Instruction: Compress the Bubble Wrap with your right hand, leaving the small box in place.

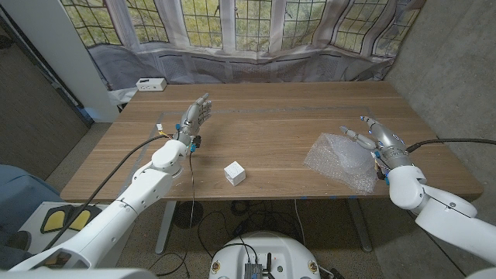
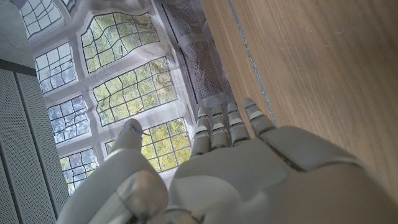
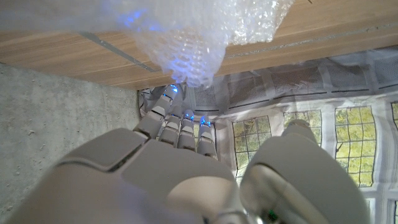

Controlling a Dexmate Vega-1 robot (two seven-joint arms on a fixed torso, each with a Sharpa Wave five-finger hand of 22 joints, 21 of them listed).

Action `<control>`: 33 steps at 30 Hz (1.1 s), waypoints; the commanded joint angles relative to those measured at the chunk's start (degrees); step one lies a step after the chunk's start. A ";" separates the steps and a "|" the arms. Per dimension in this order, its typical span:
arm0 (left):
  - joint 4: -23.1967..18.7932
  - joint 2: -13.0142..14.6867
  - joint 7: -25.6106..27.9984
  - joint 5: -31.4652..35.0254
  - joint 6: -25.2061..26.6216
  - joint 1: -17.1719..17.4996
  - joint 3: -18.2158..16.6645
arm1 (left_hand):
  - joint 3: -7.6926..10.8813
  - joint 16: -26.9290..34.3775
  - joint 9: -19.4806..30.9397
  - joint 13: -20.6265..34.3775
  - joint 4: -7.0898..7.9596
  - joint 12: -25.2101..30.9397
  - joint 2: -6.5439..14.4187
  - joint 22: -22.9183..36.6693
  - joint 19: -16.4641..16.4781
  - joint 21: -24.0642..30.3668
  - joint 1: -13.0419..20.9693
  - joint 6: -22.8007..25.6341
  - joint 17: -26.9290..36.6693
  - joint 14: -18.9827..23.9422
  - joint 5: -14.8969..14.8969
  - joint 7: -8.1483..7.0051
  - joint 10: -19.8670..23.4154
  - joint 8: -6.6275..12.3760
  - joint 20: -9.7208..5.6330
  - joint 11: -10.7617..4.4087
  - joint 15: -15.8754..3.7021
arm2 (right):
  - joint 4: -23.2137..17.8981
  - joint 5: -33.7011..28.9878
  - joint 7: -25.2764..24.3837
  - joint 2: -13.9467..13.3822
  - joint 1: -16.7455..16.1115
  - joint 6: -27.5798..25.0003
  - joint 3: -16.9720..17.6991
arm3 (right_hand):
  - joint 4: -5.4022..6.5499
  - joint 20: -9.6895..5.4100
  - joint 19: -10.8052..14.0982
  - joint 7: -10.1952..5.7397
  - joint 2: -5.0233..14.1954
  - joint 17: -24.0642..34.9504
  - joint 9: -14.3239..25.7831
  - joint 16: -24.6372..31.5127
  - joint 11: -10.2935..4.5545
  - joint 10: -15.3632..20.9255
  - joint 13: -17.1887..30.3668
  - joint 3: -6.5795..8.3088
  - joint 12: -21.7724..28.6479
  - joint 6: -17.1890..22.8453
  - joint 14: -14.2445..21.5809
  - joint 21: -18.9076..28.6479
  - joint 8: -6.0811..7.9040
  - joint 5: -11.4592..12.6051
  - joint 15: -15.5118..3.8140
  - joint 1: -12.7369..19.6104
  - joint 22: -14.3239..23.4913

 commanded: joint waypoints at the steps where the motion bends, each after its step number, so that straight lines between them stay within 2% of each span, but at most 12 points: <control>1: 0.38 -0.10 -0.33 0.04 -1.05 0.05 -0.16 | 0.51 -0.07 0.11 0.22 0.01 0.03 0.51 0.26 0.28 0.13 -0.11 0.32 0.17 0.45 -0.19 0.28 0.43 -0.06 0.32 -0.10 -0.13 | 2.60 3.57 2.22 5.09 0.11 11.90 3.39 | -0.19 -0.09 0.52 0.73 0.50 -0.11 0.13 0.20 0.61 0.51 0.02 0.28 0.37 0.60 0.84 -0.07 0.32 0.29 0.13 0.22 0.15; 9: 0.60 -0.12 -1.08 0.17 -1.61 -0.43 -0.03 | 0.52 -0.06 0.11 0.22 0.00 -0.03 0.50 0.26 0.30 0.14 -0.10 0.28 0.16 0.51 -0.20 0.13 0.30 -0.06 0.24 -0.17 -0.22 | 7.04 7.93 5.81 9.33 3.71 22.04 2.33 | -0.35 -0.03 -0.02 0.54 0.64 -0.34 0.09 0.07 0.70 0.86 -0.11 0.30 0.54 1.50 0.55 -0.62 0.65 0.26 0.48 0.17 0.16; 17: 1.11 -0.35 -1.79 0.16 -2.66 -0.84 -0.08 | 0.52 -0.08 0.10 0.21 -0.02 -0.06 0.47 0.26 0.27 0.12 -0.10 0.10 0.16 0.49 -0.20 0.14 0.26 -0.12 0.24 -0.01 -0.18 | 10.00 9.68 8.05 11.63 7.53 26.08 0.29 | -0.53 -0.03 -0.08 0.41 0.72 -0.55 0.08 -0.05 0.48 1.33 -0.22 0.32 0.74 2.54 0.29 -0.94 1.00 0.21 0.49 0.18 0.16; 26: 1.40 0.05 -3.24 0.00 -3.44 -1.52 -0.28 | 0.53 -0.11 0.10 0.20 -0.06 -0.13 0.43 0.24 0.68 0.25 -0.05 -0.67 0.16 0.48 -0.20 0.28 0.15 -0.38 -0.61 0.54 -0.14 | 14.04 13.21 11.08 14.51 12.60 30.01 -2.75 | -0.67 -0.05 -0.04 0.44 0.76 -0.74 0.06 -0.03 0.54 1.43 -0.31 0.30 0.77 1.83 0.34 -1.20 0.65 0.16 0.66 0.13 0.16; 33: 1.28 0.70 -4.06 -0.33 -3.53 -1.44 -0.63 | 0.56 -0.12 0.08 0.19 -0.10 -0.17 0.41 0.23 0.71 0.23 0.00 -1.49 0.15 0.49 -0.20 0.25 0.08 -0.58 -0.81 0.42 -0.15 | 16.38 16.09 13.45 15.82 15.81 31.68 -4.73 | -0.65 0.02 -1.10 0.11 0.71 -0.96 0.03 -0.44 0.67 1.35 -0.44 0.09 0.72 1.77 -0.85 -2.01 0.56 0.02 0.98 -0.39 0.18</control>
